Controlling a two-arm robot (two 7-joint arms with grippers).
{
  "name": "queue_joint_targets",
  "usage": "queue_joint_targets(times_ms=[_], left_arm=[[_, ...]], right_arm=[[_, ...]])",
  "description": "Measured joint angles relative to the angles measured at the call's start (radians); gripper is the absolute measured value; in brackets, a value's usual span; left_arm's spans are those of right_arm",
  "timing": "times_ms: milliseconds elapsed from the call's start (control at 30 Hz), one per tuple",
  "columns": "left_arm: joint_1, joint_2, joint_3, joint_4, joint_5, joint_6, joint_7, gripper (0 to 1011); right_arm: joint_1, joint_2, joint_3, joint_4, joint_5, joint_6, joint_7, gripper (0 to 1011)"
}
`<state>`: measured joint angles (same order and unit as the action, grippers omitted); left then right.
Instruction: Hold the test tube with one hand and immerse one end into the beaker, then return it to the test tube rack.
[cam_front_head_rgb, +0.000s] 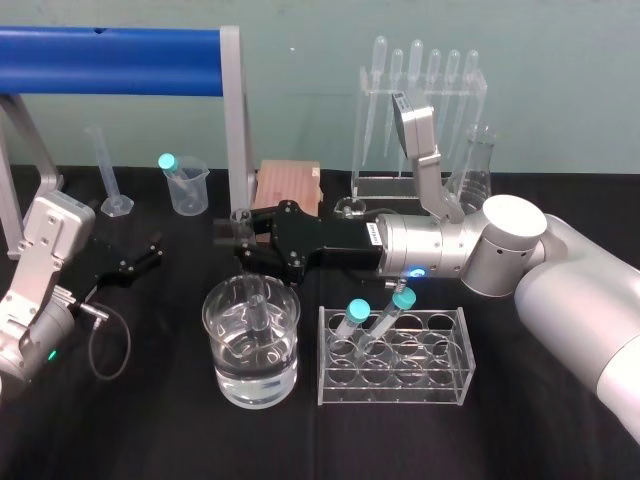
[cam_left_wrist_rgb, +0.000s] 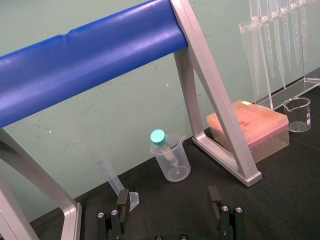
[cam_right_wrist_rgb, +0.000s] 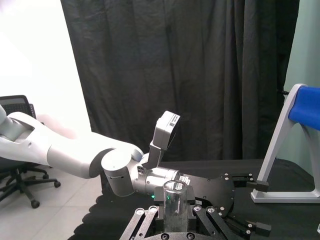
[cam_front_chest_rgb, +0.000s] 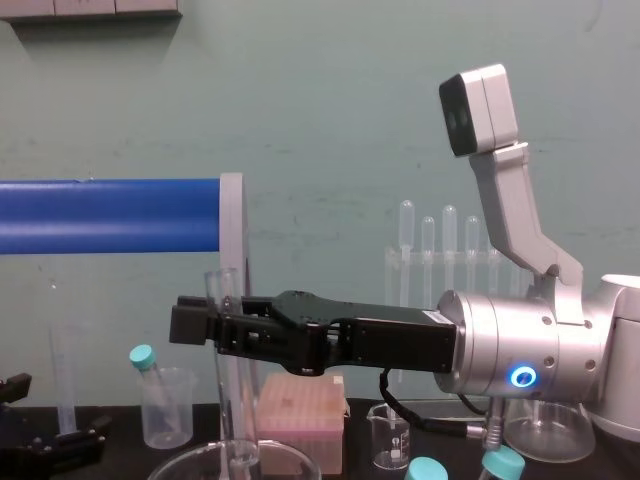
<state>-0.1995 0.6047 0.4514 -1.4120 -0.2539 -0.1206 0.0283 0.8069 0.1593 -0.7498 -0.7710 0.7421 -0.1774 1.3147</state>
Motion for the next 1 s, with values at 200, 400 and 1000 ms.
queue_joint_targets(times_ms=[200,400,1000], left_arm=[[0.0,0.0,0.0,0.0,0.0,0.0,0.0,1000],[0.0,0.0,0.0,0.0,0.0,0.0,0.0,1000],[0.0,0.0,0.0,0.0,0.0,0.0,0.0,1000]], right_arm=[[0.0,0.0,0.0,0.0,0.0,0.0,0.0,242],[0.0,0.0,0.0,0.0,0.0,0.0,0.0,242],[0.0,0.0,0.0,0.0,0.0,0.0,0.0,242]])
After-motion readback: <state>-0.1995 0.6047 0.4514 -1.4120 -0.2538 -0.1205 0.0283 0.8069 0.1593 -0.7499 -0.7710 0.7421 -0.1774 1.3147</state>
